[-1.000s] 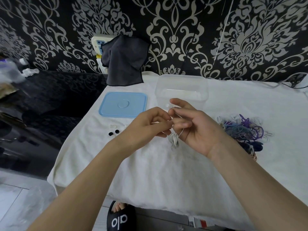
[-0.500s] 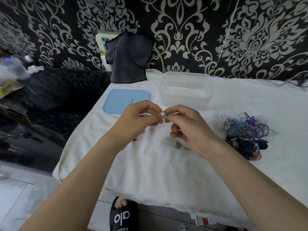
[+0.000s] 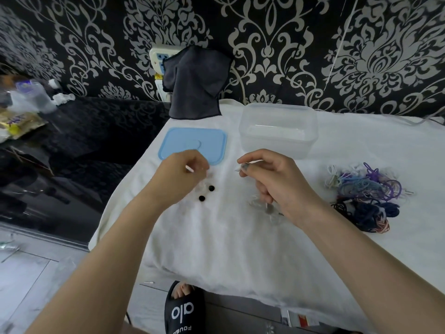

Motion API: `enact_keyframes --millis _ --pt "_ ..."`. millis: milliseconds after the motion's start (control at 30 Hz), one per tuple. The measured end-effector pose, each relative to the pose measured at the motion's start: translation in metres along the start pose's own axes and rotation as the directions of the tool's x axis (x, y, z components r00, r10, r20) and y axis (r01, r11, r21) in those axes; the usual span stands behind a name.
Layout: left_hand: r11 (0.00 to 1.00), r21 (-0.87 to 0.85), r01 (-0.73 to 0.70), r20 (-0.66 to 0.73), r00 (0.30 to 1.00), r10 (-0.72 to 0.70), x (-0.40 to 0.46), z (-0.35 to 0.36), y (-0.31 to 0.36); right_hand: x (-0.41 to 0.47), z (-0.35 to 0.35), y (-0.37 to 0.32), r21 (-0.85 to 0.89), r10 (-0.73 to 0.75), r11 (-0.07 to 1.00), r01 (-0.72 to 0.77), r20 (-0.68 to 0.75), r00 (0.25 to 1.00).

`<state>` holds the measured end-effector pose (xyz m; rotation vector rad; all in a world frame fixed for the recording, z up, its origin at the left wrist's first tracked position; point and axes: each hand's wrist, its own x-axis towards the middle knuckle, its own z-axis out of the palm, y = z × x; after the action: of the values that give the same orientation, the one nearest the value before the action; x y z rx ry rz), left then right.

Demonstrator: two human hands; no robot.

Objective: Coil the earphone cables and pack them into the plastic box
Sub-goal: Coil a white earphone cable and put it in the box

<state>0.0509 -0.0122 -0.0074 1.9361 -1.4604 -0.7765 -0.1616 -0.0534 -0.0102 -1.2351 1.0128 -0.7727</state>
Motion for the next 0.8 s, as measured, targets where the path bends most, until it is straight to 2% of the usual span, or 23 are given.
enact_keyframes --millis 67,167,533,800 --pt "0.983 0.183 0.013 0.039 0.999 -0.02 -0.002 -0.001 -0.01 0.001 0.0 0.0 0.0 0.009 1.0 -0.009 -0.004 1.0" --pt "0.968 0.252 0.021 0.094 0.995 -0.046 -0.004 0.001 -0.017 0.002 0.0 0.001 -0.013 0.005 1.0 -0.005 -0.01 1.0" --pt "0.94 0.339 -0.031 0.07 0.998 0.008 0.004 0.018 -0.02 0.004 0.0 0.003 -0.031 0.001 1.0 -0.002 -0.014 1.0" --pt "0.954 0.291 -0.075 0.081 0.995 0.053 0.004 0.016 -0.019 0.004 -0.007 0.0 -0.017 0.02 1.0 -0.02 -0.02 1.0"
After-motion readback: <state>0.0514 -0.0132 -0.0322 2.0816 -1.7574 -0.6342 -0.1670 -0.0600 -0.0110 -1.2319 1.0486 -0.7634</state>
